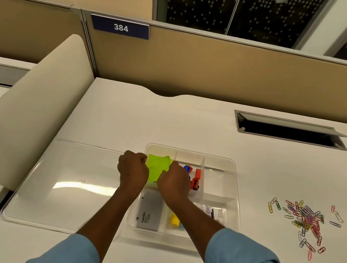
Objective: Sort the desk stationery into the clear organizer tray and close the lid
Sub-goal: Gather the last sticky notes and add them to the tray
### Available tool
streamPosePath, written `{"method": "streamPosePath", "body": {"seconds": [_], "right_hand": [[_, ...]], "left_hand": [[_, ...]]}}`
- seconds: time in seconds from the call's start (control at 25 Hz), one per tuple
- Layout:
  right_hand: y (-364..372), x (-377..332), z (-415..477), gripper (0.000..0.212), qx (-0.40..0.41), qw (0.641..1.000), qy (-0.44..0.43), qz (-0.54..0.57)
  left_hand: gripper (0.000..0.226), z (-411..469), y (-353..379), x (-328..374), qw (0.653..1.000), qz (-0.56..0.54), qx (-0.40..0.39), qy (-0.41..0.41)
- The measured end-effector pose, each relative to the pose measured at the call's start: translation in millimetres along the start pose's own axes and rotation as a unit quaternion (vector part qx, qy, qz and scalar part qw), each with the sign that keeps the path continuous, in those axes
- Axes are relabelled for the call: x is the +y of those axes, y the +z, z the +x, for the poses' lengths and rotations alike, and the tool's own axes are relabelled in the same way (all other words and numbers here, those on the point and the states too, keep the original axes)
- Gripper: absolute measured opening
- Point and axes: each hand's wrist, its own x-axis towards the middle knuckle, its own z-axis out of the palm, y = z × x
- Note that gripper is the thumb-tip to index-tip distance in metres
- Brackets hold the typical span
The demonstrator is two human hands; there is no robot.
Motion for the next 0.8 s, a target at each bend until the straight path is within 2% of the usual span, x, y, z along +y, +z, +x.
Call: {"method": "streamPosePath", "body": {"seconds": [0.16,0.32,0.4,0.56,0.8], "right_hand": [[-1,1,-1,0.021,0.006,1.000,-0.012,0.005],[-5,-2,4,0.013,0.016,0.986,0.073,0.147],[-5,-3,6,0.013,0.022,0.979,0.104,0.172],[4,-3,4,0.015,0.013,0.983,0.108,0.148],[8,-8,0,0.034,0.014,0.998,0.029,0.062]], "left_hand": [[0.022,-8,-4,0,0.999,-0.031,0.022,-0.010],[0.019,-15,-8,-3,0.997,-0.066,0.024,-0.024],[0.019,-18,-11,-5,0.996,-0.075,0.030,-0.031],[0.017,-23,-12,-9,0.995,-0.090,0.043,-0.030],[0.021,-23,-15,-3,0.994,-0.104,0.036,-0.011]]}}
